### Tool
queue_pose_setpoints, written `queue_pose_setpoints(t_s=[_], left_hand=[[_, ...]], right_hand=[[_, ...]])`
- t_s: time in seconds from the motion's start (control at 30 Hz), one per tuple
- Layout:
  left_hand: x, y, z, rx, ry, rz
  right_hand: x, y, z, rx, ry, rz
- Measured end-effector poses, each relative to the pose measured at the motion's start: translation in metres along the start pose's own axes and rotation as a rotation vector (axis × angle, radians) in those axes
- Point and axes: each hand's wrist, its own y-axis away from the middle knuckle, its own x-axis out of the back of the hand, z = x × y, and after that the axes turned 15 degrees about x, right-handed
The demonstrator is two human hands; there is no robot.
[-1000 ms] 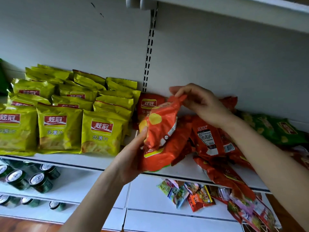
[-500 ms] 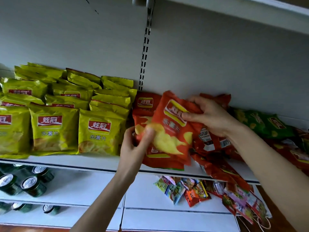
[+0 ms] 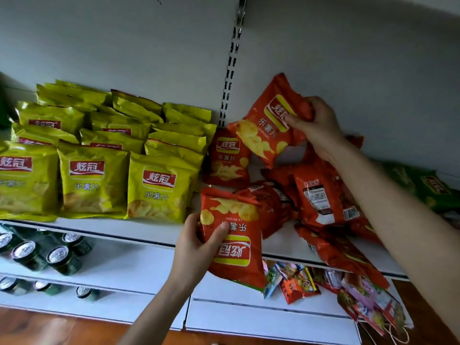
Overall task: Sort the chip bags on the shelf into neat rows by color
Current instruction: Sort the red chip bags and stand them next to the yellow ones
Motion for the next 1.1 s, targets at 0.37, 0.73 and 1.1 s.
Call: queue_pose_setpoints(t_s=[0.37, 0.73, 1.1], left_hand=[[-0.004, -0.007, -0.011, 0.079, -0.098, 0.011], [-0.003, -0.014, -0.006, 0.058, -0.025, 0.034], [0.005, -0.017, 0.012, -0.058, 0.135, -0.094]], right_hand=[[-0.076, -0.011, 0.035, -0.129, 0.087, -0.479], [-0.096, -0.001, 0.052, -0.005, 0.286, -0.583], [-0.037, 0.047, -0.013, -0.003, 0.105, -0.694]])
